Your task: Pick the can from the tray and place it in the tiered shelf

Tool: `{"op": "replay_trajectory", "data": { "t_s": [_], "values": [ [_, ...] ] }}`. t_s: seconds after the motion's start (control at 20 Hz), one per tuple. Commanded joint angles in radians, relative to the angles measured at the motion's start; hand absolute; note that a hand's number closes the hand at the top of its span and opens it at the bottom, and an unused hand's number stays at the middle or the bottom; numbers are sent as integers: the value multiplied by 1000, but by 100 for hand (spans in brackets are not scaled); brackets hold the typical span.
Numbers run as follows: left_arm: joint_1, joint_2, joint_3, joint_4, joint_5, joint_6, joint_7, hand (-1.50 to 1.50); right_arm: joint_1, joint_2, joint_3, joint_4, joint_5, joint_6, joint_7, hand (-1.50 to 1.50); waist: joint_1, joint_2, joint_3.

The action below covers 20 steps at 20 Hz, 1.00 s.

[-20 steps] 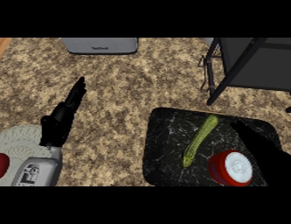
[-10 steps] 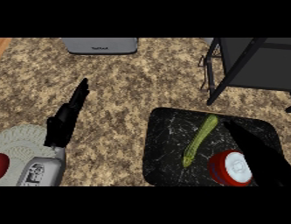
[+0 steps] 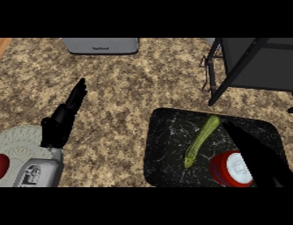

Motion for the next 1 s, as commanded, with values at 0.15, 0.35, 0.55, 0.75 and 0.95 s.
{"op": "replay_trajectory", "data": {
  "t_s": [0.15,0.35,0.55,0.75,0.95],
  "values": [
    [-21,-6,18,59,-8,-5,-36,0,40,-28,28,-2,57,64,-45,150,-2,0,0],
    [3,32,37,-18,23,-50,22,0,69,-50,55,71,156,-46,-192,150,1,-1,1],
    [-35,-24,14,12,-16,-3,30,0,30,33,63,33,196,-17,-109,150,-1,0,0],
    [28,-16,4,25,-13,-14,-51,0,-117,305,255,189,374,-113,197,150,20,3,-1],
    [-5,-25,-16,-47,-29,-3,38,0,-189,311,387,346,362,-323,311,150,19,1,1]
  ]
}}
